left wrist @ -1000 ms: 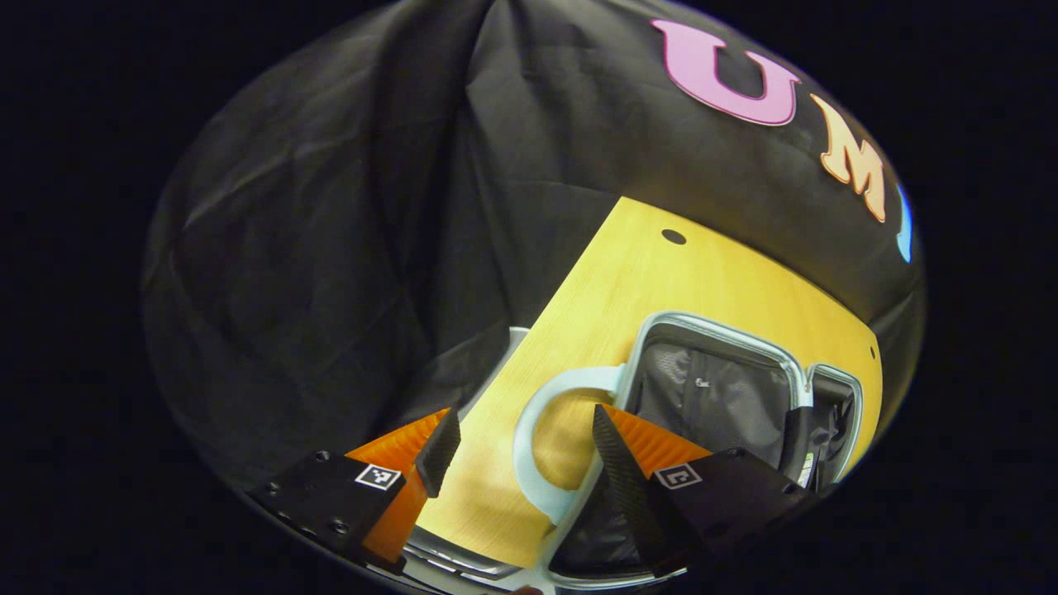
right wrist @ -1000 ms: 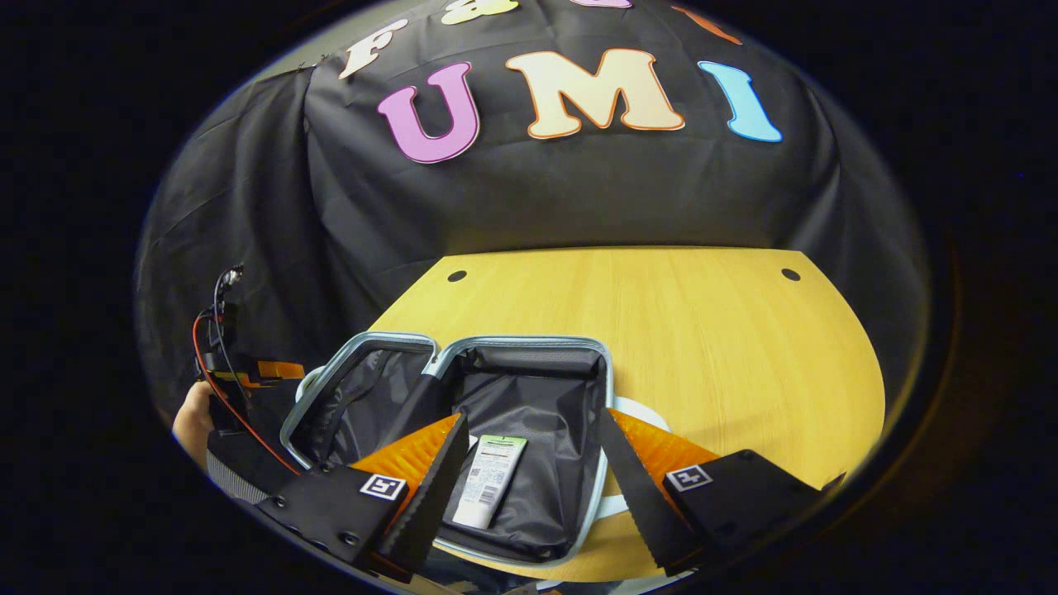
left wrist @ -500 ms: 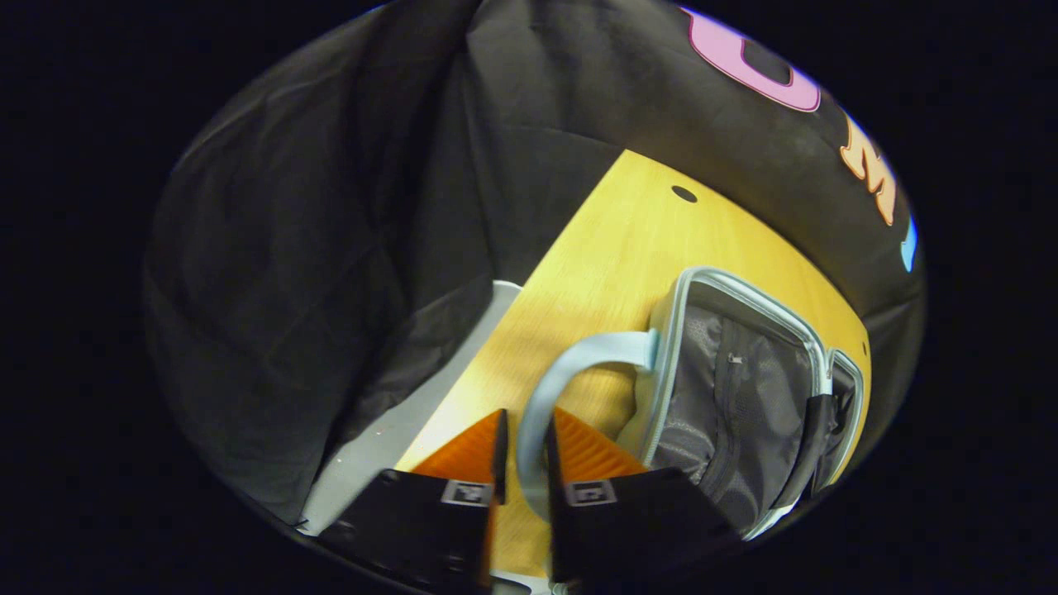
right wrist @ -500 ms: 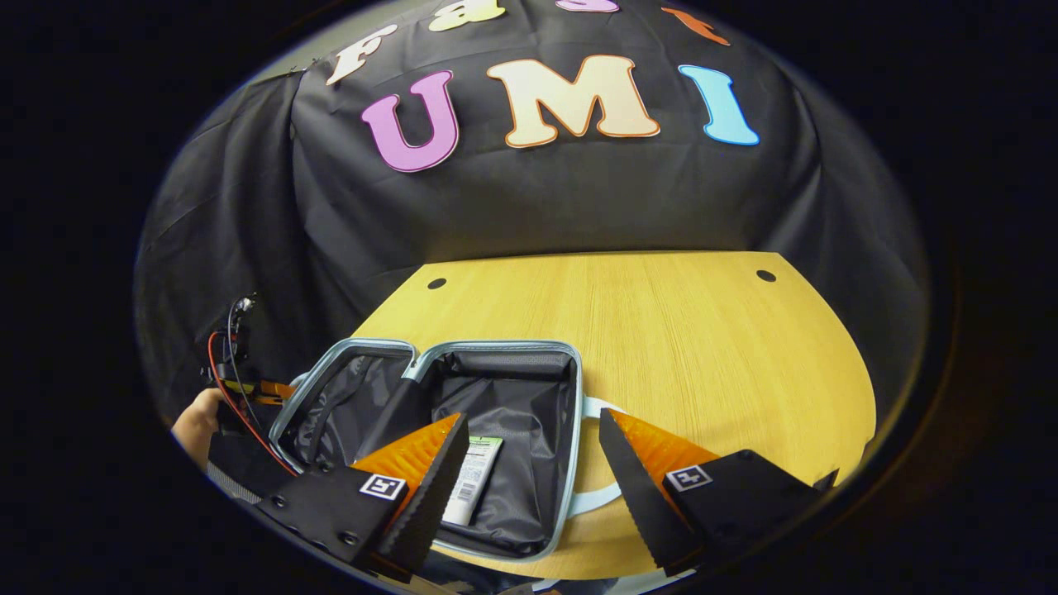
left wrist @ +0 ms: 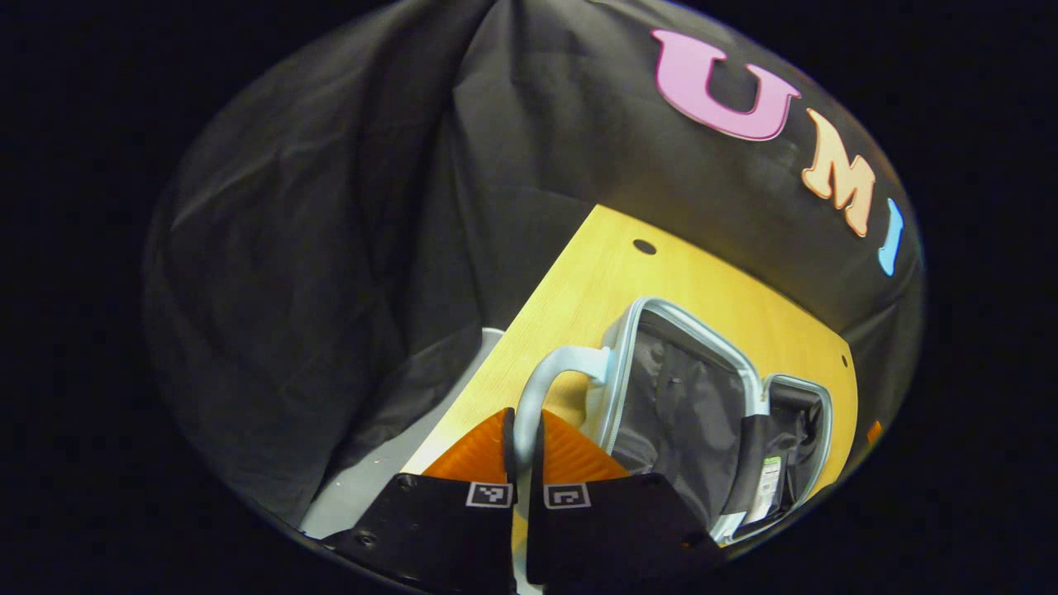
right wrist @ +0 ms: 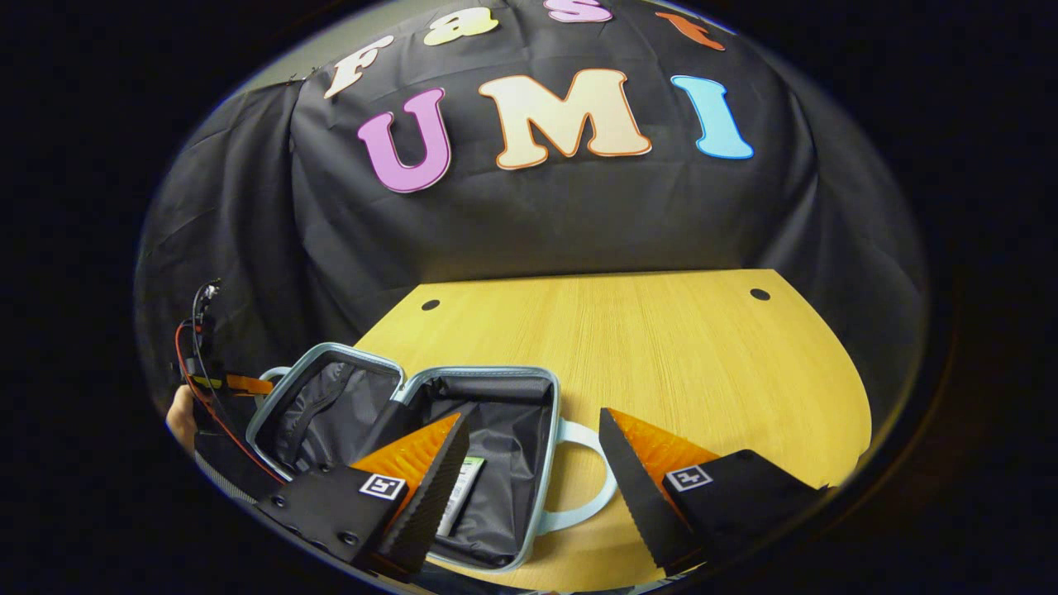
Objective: First open the suitcase, pack the skin care products into it, and then close the suitcase.
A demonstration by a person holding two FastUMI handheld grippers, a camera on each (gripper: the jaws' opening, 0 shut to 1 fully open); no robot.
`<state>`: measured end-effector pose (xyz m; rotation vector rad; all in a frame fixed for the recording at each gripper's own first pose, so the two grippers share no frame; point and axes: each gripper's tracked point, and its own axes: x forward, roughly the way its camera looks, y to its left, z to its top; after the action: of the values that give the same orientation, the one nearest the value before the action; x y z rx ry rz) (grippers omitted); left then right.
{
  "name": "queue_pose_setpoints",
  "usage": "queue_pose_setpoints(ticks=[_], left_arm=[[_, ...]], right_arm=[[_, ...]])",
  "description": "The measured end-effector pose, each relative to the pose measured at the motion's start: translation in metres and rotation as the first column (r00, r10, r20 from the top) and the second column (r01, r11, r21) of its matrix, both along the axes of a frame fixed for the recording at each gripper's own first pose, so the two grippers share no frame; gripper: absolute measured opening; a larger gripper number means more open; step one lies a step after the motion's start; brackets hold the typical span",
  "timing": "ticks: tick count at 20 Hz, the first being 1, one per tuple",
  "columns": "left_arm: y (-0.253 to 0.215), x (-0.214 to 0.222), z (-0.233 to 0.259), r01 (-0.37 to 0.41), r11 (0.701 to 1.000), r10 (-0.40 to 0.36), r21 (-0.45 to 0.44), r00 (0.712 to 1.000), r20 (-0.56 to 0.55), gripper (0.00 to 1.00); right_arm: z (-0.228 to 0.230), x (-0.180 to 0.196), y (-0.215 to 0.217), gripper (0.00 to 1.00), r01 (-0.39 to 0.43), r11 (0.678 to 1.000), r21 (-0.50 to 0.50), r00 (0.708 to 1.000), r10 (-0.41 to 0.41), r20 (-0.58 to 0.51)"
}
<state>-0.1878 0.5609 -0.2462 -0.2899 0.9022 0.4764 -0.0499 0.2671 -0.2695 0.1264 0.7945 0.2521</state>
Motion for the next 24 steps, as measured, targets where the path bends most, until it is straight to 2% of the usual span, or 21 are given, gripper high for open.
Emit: queue_pose_setpoints(ticks=[7,12,19,24], left_arm=[[-0.077,0.045,0.105,0.069,0.986,-0.087,0.153,0.990,0.115,0.00],[-0.132,0.061,0.140,0.106,0.974,-0.134,0.202,0.982,0.133,0.00],[-0.208,0.085,0.167,0.171,0.965,-0.212,0.200,0.956,0.203,0.00],[-0.276,0.111,0.171,0.277,0.949,-0.309,0.153,0.914,0.261,0.00]], right_arm=[[0.019,0.026,-0.041,0.98,-0.097,0.995,0.027,0.990,0.094,0.107],[0.025,0.034,-0.070,0.98,-0.121,0.991,0.049,0.985,0.114,0.131],[0.033,0.041,-0.097,0.98,-0.129,0.990,0.064,0.979,0.117,0.164],[0.038,0.039,-0.109,0.98,-0.127,0.990,0.069,0.978,0.113,0.176]])
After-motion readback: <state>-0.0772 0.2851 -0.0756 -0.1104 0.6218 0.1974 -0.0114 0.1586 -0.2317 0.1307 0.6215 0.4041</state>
